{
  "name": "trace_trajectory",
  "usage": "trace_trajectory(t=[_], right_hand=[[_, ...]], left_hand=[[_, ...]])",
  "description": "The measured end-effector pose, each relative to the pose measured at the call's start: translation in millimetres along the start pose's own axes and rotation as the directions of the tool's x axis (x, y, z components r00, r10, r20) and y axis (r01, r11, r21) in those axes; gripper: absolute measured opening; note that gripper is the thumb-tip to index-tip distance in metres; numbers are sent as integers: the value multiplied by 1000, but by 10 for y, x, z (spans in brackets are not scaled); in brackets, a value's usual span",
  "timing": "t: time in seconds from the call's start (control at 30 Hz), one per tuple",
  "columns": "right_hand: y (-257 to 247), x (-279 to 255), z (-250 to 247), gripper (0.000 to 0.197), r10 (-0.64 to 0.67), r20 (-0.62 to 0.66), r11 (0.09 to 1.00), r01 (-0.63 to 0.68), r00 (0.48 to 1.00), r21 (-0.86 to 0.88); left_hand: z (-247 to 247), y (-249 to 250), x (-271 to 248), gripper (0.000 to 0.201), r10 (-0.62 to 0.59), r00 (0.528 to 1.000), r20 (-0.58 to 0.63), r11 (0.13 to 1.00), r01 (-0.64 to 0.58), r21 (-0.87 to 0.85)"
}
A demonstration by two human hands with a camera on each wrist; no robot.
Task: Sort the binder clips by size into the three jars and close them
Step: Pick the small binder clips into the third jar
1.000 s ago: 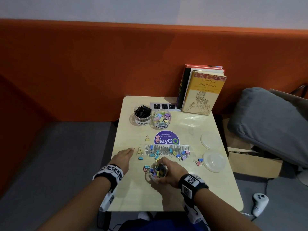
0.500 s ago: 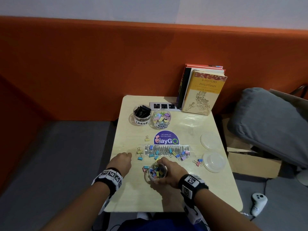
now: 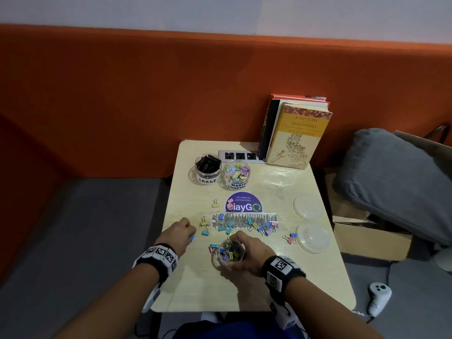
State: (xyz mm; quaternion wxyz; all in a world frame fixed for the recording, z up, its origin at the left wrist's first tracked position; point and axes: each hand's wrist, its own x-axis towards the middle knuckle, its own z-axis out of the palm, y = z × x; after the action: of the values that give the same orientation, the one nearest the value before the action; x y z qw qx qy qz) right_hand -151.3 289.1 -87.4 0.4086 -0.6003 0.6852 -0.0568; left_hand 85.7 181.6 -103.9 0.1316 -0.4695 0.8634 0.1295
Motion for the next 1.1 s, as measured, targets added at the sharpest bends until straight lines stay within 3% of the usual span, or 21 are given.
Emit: trace_trajectory(t=[0.27,0.47,0.67,0.87,1.03,1.1], right_hand=[[11,-11,7,68,-16,-7,1000,16,1000,1],[-11,-13,28,64,-23,-24,1000,23,999,13],[-32,-1,34,71,-59,-35,998,59,998,20],[78,-17,32,91,-136,-46,990,135,990,-32],[170,19,-149,49,-154,-149,979,131,977,-155],[145,75,-214,41,-161,-170,970,124,972,-207]], left_hand=[[-69,95,-100,23,-43,999,-4,990,43,-135],[-285,555,-111,27,238,969,-67,942,-247,-228],[-171,719,-128,81,274,961,32,916,-251,-312],[-134,773,-174,88,246,968,48,937,-225,-269],[-169,859,-161,77,214,976,38,950,-199,-240],[-175,885,-170,74,183,982,37,954,-168,-249]])
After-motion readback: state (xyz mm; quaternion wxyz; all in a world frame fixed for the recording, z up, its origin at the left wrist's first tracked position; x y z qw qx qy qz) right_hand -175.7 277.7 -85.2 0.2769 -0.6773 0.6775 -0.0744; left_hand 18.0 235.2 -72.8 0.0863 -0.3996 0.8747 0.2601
